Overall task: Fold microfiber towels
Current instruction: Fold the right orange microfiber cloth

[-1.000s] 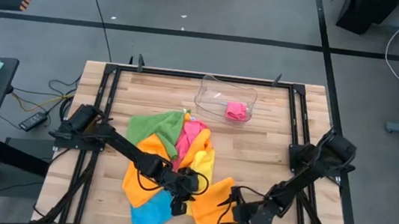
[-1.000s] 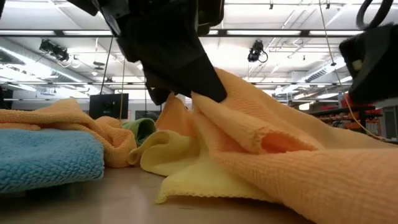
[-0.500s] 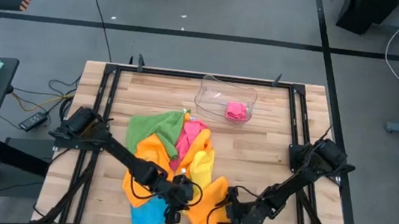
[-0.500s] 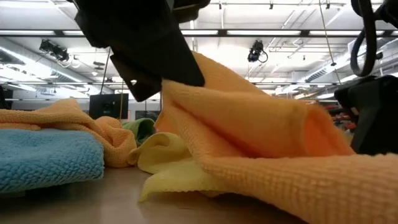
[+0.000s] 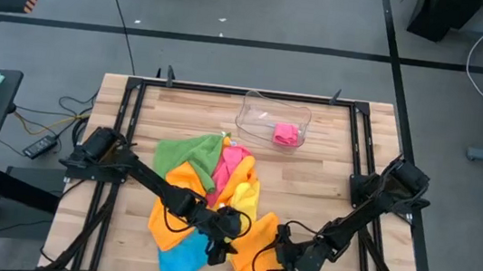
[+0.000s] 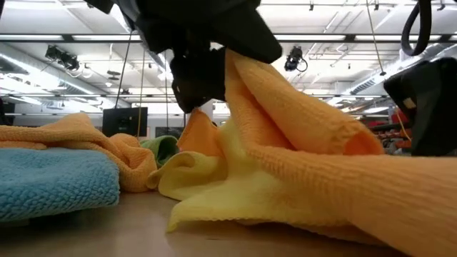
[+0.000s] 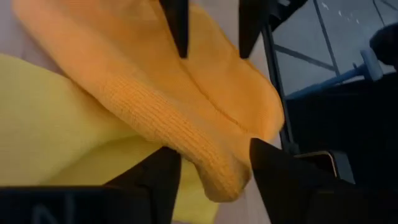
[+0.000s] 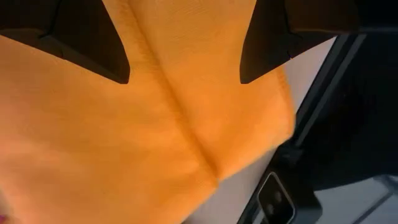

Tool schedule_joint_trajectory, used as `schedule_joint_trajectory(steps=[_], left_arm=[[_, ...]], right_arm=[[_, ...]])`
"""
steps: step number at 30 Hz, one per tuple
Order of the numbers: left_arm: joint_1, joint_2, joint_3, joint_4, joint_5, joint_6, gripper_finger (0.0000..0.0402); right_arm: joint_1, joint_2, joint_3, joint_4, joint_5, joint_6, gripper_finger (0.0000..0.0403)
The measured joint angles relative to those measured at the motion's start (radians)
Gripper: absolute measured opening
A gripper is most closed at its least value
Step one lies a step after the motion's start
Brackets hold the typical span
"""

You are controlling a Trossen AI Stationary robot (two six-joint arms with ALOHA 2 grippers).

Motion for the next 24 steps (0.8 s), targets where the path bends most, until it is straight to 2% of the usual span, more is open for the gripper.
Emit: schedule_joint_trajectory(steps=[4, 9, 17, 24], left_arm=[[-0.001, 0.0, 0.0, 0.005, 0.0, 0.005, 0.0233], [0.0, 0.0, 0.0, 0.006, 0.0, 0.0, 0.0244], [0.003, 0.0, 0.0, -0.01, -0.063, 0.027, 0.0218], [-0.014, 0.0, 0.0, -0.008, -0.063, 0.032, 0.0198]], right_arm=[[0.0, 0.004, 0.0, -0.035, -0.051, 0.019, 0.0314], [0.0, 0.015, 0.102, -0.301, -0.024, 0.057, 0.0301], [-0.008, 0.106, 0.359, -0.617, 0.008, -0.052, 0.0268], [-0.057, 0.102, 0.419, -0.644, -0.024, -0.105, 0.0262]])
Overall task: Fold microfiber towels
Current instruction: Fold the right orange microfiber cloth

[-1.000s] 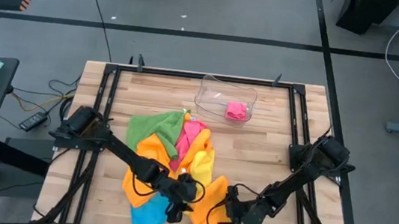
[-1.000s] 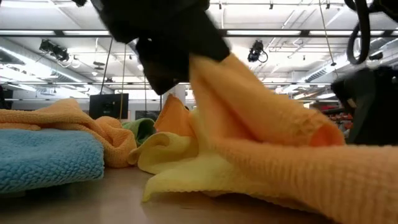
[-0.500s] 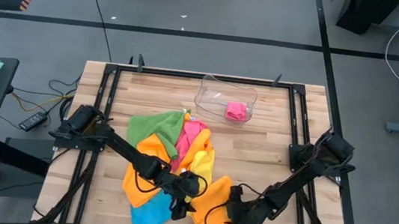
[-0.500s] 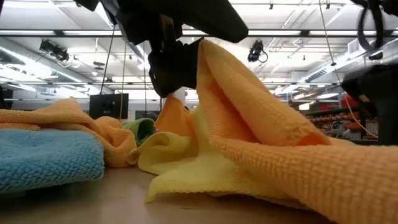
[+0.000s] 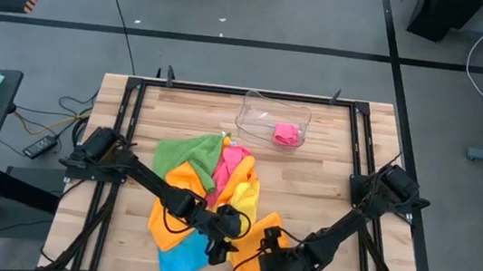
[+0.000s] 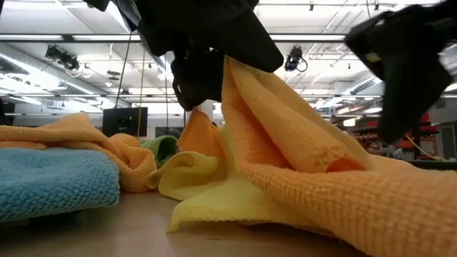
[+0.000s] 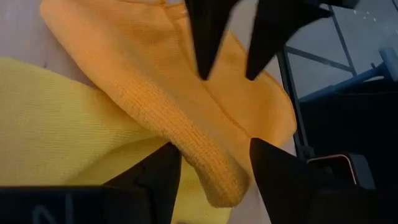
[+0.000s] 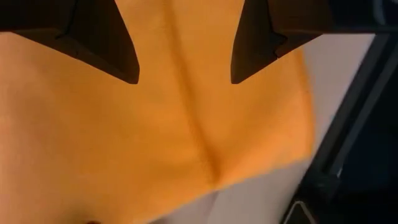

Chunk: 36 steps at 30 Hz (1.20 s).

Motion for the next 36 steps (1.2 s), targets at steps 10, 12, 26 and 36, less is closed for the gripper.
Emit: schedule_joint_trajectory(steps=[10, 12, 26, 36], left_arm=[[0.0, 0.0, 0.0, 0.0, -0.001, 0.001, 0.021], [0.005, 0.0, 0.0, 0.0, -0.001, -0.003, 0.0211], [0.007, 0.0, 0.0, -0.001, -0.001, -0.005, 0.0207], [0.004, -0.001, 0.0, -0.016, -0.024, -0.005, 0.0169]], right_arm=[[-0.058, 0.089, 0.063, -0.11, -0.104, -0.055, 0.0254], [-0.064, 0.12, 0.105, -0.158, -0.109, -0.049, 0.0249], [-0.052, 0.082, 0.19, -0.261, -0.074, -0.066, 0.0232], [-0.017, -0.053, 0.192, -0.332, 0.021, -0.072, 0.0232]])
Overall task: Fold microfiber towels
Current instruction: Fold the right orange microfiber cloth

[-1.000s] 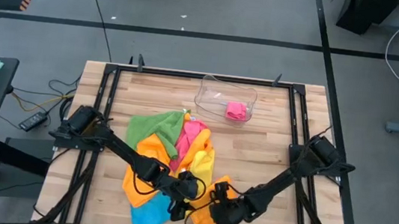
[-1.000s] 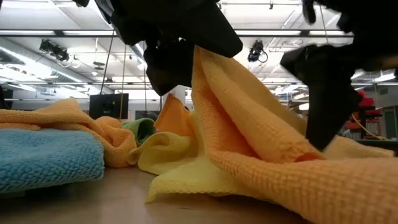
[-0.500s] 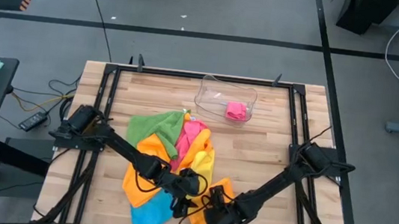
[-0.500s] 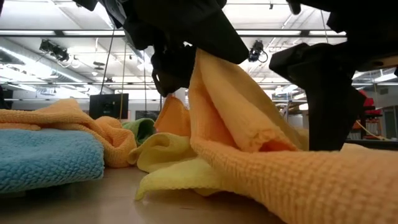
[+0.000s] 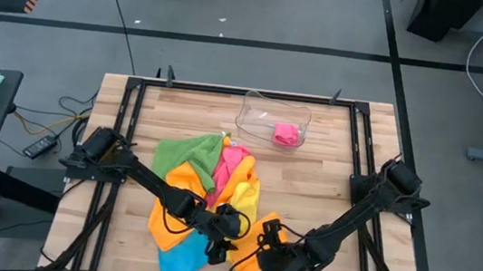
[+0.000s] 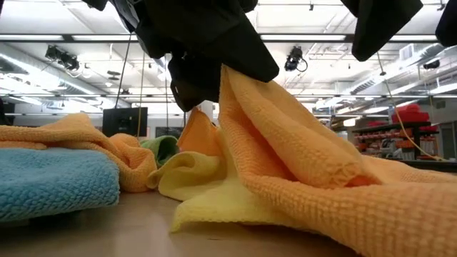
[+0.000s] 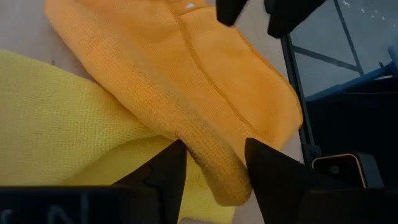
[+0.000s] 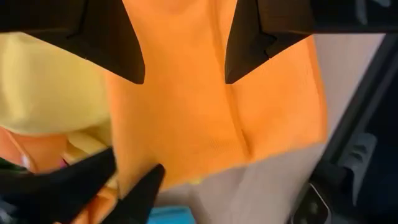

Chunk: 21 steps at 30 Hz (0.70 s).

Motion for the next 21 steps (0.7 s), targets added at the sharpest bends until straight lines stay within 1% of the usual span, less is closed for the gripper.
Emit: schedule_joint_trajectory(steps=[3, 6, 10, 13, 14, 16, 19, 21], left_arm=[[-0.006, 0.0, 0.0, 0.0, -0.039, 0.002, 0.0149], [-0.014, 0.0, 0.0, -0.001, -0.066, 0.009, 0.0119], [-0.034, 0.0, 0.003, -0.008, -0.094, 0.012, 0.0062], [-0.062, 0.0, 0.027, -0.023, -0.098, 0.062, 0.0017], [-0.073, 0.0, 0.035, -0.023, -0.098, 0.094, 0.0012], [-0.092, 0.0, 0.05, -0.023, -0.097, 0.157, 0.0016], [-0.111, 0.0, 0.063, -0.02, -0.096, 0.228, 0.0036], [-0.116, 0.0, 0.063, -0.024, -0.096, 0.258, 0.0042]], right_arm=[[-0.002, -0.017, 0.0, -0.028, 0.007, 0.017, 0.0232], [-0.003, -0.027, 0.0, -0.063, 0.038, 0.026, 0.0232], [-0.002, -0.027, 0.0, -0.155, 0.063, 0.052, 0.0232], [-0.002, -0.027, 0.0, -0.186, 0.084, 0.046, 0.0232], [-0.003, -0.027, -0.001, -0.177, 0.086, 0.036, 0.0232], [-0.008, -0.027, -0.01, -0.148, 0.084, 0.001, 0.0232], [-0.032, -0.027, -0.021, -0.092, 0.04, -0.063, 0.0232], [-0.053, -0.027, -0.022, -0.047, 0.007, -0.116, 0.0232]])
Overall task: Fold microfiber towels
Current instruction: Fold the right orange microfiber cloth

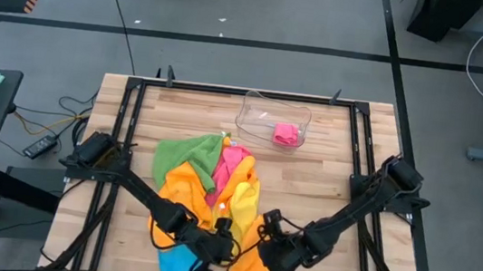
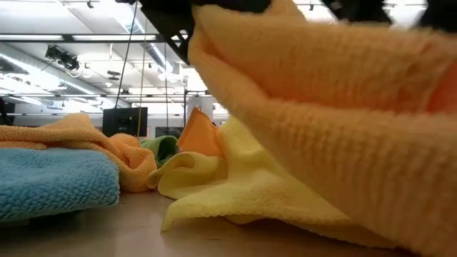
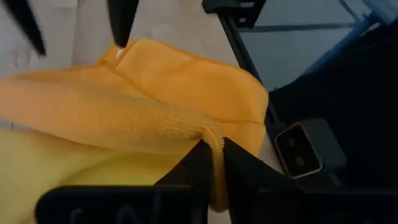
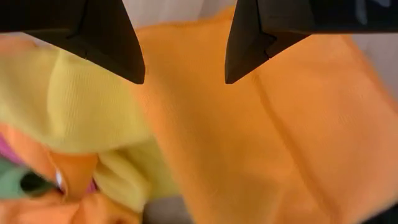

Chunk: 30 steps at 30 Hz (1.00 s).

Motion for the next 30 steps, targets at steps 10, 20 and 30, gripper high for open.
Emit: schedule_joint_trajectory(steps=[10, 20, 30], left_arm=[[-0.001, 0.0, 0.0, -0.006, -0.001, 0.051, 0.0014], [-0.025, 0.0, 0.0, -0.041, -0.02, 0.047, 0.003], [-0.024, 0.0, -0.001, -0.052, -0.031, 0.047, 0.003]], right_arm=[[-0.165, 0.024, 0.0, 0.235, -0.341, -0.214, 0.0237], [-0.233, 0.053, -0.038, 0.289, -0.592, -0.223, 0.0298], [-0.239, 0.048, -0.184, 0.322, -0.637, -0.165, 0.0276]])
